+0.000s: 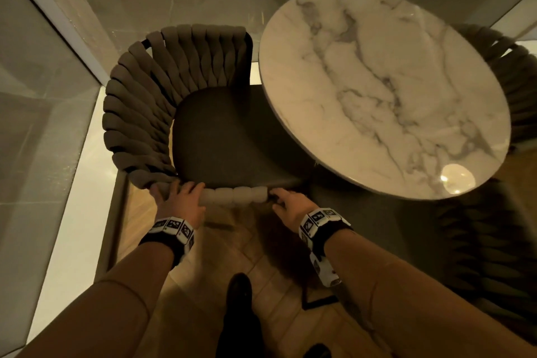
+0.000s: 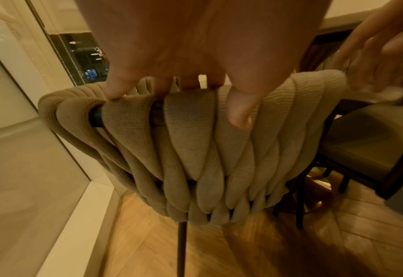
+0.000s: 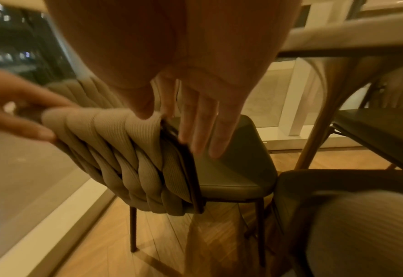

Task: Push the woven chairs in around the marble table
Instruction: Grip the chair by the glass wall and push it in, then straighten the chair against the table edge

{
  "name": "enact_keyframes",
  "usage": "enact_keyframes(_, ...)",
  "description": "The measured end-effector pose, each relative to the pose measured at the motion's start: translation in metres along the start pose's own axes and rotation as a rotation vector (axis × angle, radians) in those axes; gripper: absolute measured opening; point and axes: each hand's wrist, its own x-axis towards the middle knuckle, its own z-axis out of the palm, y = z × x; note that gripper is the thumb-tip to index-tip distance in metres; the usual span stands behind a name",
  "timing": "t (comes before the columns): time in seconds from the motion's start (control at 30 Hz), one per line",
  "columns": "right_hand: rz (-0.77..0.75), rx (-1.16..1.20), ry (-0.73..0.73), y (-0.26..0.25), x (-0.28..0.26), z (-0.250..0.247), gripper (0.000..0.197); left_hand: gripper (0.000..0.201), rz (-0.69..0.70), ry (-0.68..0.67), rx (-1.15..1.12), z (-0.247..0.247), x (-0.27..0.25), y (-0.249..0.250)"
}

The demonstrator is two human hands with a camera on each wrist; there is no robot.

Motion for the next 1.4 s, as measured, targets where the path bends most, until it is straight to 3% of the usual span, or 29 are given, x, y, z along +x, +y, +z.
enact_keyframes(0.13, -0.007, 0.119, -0.006, 0.048, -0.051, -0.005, 0.025, 0.068, -0.017, 0.091, -0.126, 0.016, -0.027, 0.029)
enact_keyframes(0.27, -0.003, 0.185, 0.163, 0.134, -0.126, -0.021, 0.018, 0.066, 0.101, 0.149, -0.173, 0.048, -0.070, 0.064)
enact_keyframes(0.33, 0.088, 0.232, 0.250, 0.192, -0.172, -0.034, 0.015, 0.059, 0.140, 0.089, -0.151, 0.071, -0.097, 0.088)
enact_keyframes(0.57, 0.439, 0.281, 0.553, 0.421, -0.310, -0.053, 0.016, 0.042, 0.073, -0.178, -0.234, 0.174, -0.186, 0.199)
enact_keyframes(0.67, 0.528, 0.318, 0.589, 0.498, -0.338, -0.052, 0.022, 0.040, -0.034, -0.140, -0.310, 0.216, -0.202, 0.255)
enact_keyframes(0.73, 0.585, 0.383, 0.593, 0.534, -0.349, -0.051, 0.029, 0.043, -0.094, -0.084, -0.370, 0.206, -0.234, 0.309)
enact_keyframes(0.83, 0.639, 0.471, 0.488, 0.563, -0.345, -0.043, 0.040, 0.058, -0.163, -0.100, -0.447, 0.184, -0.277, 0.385)
enact_keyframes(0.97, 0.644, 0.448, 0.328, 0.582, -0.324, -0.023, 0.033, 0.078, -0.334, -0.143, -0.455, 0.165, -0.311, 0.444)
enact_keyframes(1.13, 0.676, 0.418, 0.244, 0.595, -0.310, -0.011, 0.047, 0.069, -0.421, -0.076, -0.546, 0.156, -0.314, 0.457)
enact_keyframes(1.3, 0.707, 0.662, 0.346, 0.598, -0.297, 0.001, 0.043, 0.076, -0.445, -0.049, -0.618, 0.158, -0.311, 0.462)
enact_keyframes(1.4, 0.691, 0.674, 0.339, 0.585, -0.300, 0.005, 0.046, 0.076, -0.449, -0.030, -0.595, 0.153, -0.308, 0.452)
